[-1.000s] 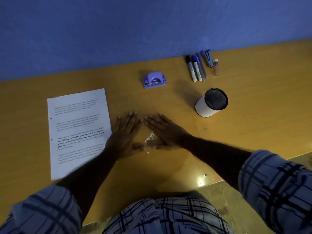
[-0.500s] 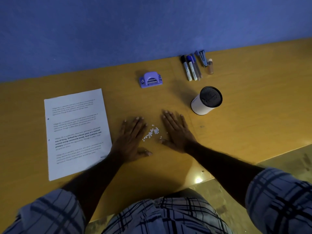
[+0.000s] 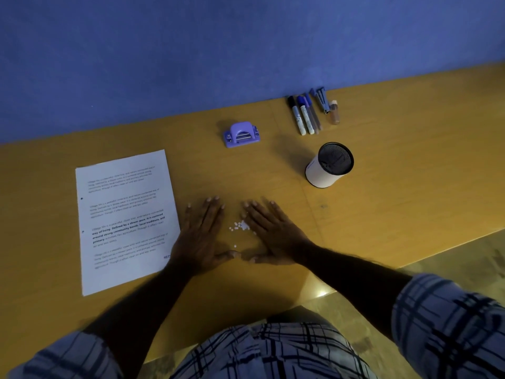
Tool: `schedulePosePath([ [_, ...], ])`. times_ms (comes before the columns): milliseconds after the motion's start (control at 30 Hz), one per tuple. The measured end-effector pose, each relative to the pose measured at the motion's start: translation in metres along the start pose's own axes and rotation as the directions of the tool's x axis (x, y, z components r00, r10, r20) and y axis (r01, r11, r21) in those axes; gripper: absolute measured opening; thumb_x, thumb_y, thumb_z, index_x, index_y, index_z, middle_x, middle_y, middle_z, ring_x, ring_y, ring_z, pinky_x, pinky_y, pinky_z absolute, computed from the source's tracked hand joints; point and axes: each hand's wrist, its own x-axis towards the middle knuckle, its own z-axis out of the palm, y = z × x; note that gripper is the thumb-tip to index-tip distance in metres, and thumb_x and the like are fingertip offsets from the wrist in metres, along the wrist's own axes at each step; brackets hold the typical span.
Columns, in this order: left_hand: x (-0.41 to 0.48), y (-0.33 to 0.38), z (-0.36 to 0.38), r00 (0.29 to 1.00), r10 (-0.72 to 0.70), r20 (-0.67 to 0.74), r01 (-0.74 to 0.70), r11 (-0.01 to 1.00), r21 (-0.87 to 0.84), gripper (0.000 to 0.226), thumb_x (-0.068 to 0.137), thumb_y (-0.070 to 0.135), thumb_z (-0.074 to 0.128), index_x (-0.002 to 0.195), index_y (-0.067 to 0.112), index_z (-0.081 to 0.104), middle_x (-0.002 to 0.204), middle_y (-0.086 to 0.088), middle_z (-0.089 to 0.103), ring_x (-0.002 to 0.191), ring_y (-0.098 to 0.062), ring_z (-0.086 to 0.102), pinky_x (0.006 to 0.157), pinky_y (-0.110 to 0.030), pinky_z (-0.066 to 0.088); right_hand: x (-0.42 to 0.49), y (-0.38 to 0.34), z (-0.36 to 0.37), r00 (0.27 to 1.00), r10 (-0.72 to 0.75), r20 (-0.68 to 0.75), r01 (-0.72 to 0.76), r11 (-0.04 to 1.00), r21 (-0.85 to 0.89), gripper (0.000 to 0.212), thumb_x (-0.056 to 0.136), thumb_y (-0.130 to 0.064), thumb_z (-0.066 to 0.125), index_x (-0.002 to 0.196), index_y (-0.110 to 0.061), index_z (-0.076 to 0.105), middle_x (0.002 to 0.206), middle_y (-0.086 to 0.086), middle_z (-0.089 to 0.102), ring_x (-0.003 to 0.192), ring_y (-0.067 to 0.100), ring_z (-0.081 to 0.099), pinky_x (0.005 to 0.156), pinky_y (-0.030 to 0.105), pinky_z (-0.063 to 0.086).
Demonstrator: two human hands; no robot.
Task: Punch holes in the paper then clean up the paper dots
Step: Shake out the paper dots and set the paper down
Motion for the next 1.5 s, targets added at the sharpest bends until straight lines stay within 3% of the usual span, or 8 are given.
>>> schedulePosePath([
  [267, -0.006, -0.001, 0.003, 0.998, -0.041, 0.045, 0.042, 0.999, -0.013, 0.108, 0.077, 0.086, 0.028, 0.152, 0.009, 0.025, 0.161, -0.018, 0.016, 0.149, -0.035, 0.012, 0.115, -0.066, 0.011, 0.021, 0.012, -0.013, 0.977, 0.210, 0.031, -0.212, 0.974, 0.079, 0.109, 0.079, -0.087, 0.020, 0.155, -0.013, -0.007, 0.164, 0.007, -0.011, 0.150, 0.022, -0.013, 0.121, 0.052, -0.001],
  [600, -0.008, 0.003, 0.008, 0.998, -0.022, 0.064, 0.022, 1.000, 0.003, 0.109, 0.075, 0.087, 0.029, 0.152, 0.011, 0.025, 0.161, -0.019, 0.016, 0.149, -0.037, 0.013, 0.115, -0.066, 0.010, 0.009, 0.002, -0.001, 0.995, -0.098, -0.006, 0.098, 0.995, -0.034, 0.093, 0.087, -0.081, 0.021, 0.157, -0.022, 0.004, 0.164, 0.012, 0.001, 0.151, 0.031, -0.005, 0.120, 0.055, -0.002],
  [667, -0.004, 0.001, 0.007, 0.998, -0.008, 0.069, 0.007, 1.000, 0.010, 0.112, 0.073, 0.090, 0.027, 0.152, 0.010, 0.025, 0.161, -0.019, 0.015, 0.149, -0.037, 0.013, 0.115, -0.066, 0.009, 0.002, 0.000, 0.001, 0.999, -0.045, -0.027, 0.045, 0.999, -0.002, 0.092, 0.087, -0.080, 0.024, 0.157, -0.024, 0.002, 0.164, 0.011, -0.002, 0.151, 0.030, -0.006, 0.119, 0.059, 0.001],
  [733, 0.002, -0.001, 0.005, 0.997, -0.003, 0.075, 0.002, 1.000, 0.015, 0.118, 0.069, 0.093, 0.025, 0.152, 0.009, 0.025, 0.160, -0.020, 0.015, 0.149, -0.037, 0.012, 0.114, -0.066, 0.010, -0.007, -0.002, 0.005, 0.991, 0.124, -0.051, -0.119, 0.988, 0.097, 0.096, 0.086, -0.080, 0.030, 0.156, -0.022, -0.002, 0.165, 0.008, -0.006, 0.151, 0.027, -0.009, 0.118, 0.062, 0.007],
  [867, 0.015, 0.003, 0.001, 0.996, 0.002, 0.086, -0.005, 1.000, 0.026, 0.123, 0.065, 0.096, 0.019, 0.153, 0.011, 0.021, 0.162, -0.019, 0.007, 0.150, -0.035, 0.004, 0.115, -0.065, 0.007, -0.028, -0.003, 0.010, 0.923, 0.375, -0.087, -0.347, 0.908, 0.236, 0.098, 0.087, -0.080, 0.028, 0.156, -0.021, -0.007, 0.164, 0.005, -0.007, 0.151, 0.021, -0.011, 0.120, 0.055, -0.006],
  [1033, 0.036, 0.026, -0.002, 0.996, 0.024, 0.083, -0.029, 0.998, 0.052, 0.117, 0.067, 0.095, 0.008, 0.155, 0.018, 0.016, 0.163, -0.017, 0.002, 0.150, -0.035, 0.000, 0.115, -0.064, 0.005, -0.042, -0.015, 0.017, 0.918, 0.388, -0.085, -0.362, 0.905, 0.225, 0.095, 0.089, -0.079, 0.022, 0.156, -0.018, -0.004, 0.165, 0.005, -0.004, 0.152, 0.022, -0.008, 0.120, 0.053, -0.006],
  [1267, 0.015, 0.023, 0.004, 0.980, 0.176, 0.091, -0.181, 0.982, 0.060, 0.110, 0.073, 0.092, 0.019, 0.155, 0.019, 0.016, 0.162, -0.017, 0.005, 0.150, -0.036, 0.004, 0.115, -0.064, 0.008, -0.041, -0.031, 0.020, 0.934, 0.346, -0.092, -0.321, 0.923, 0.210, 0.093, 0.090, -0.076, 0.029, 0.156, -0.017, 0.001, 0.165, 0.004, -0.003, 0.152, 0.022, -0.005, 0.120, 0.056, 0.001],
  [1500, -0.008, 0.010, 0.002, 0.998, 0.022, 0.060, -0.021, 1.000, -0.024, 0.114, 0.074, 0.089, 0.027, 0.149, 0.004, 0.030, 0.159, -0.021, 0.020, 0.147, -0.038, 0.017, 0.113, -0.066, 0.016, -0.021, -0.065, 0.011, 0.939, 0.327, -0.108, -0.295, 0.924, 0.242, 0.090, 0.091, -0.076, 0.021, 0.155, -0.014, 0.016, 0.165, 0.004, 0.003, 0.152, 0.021, -0.003, 0.120, 0.057, 0.002],
])
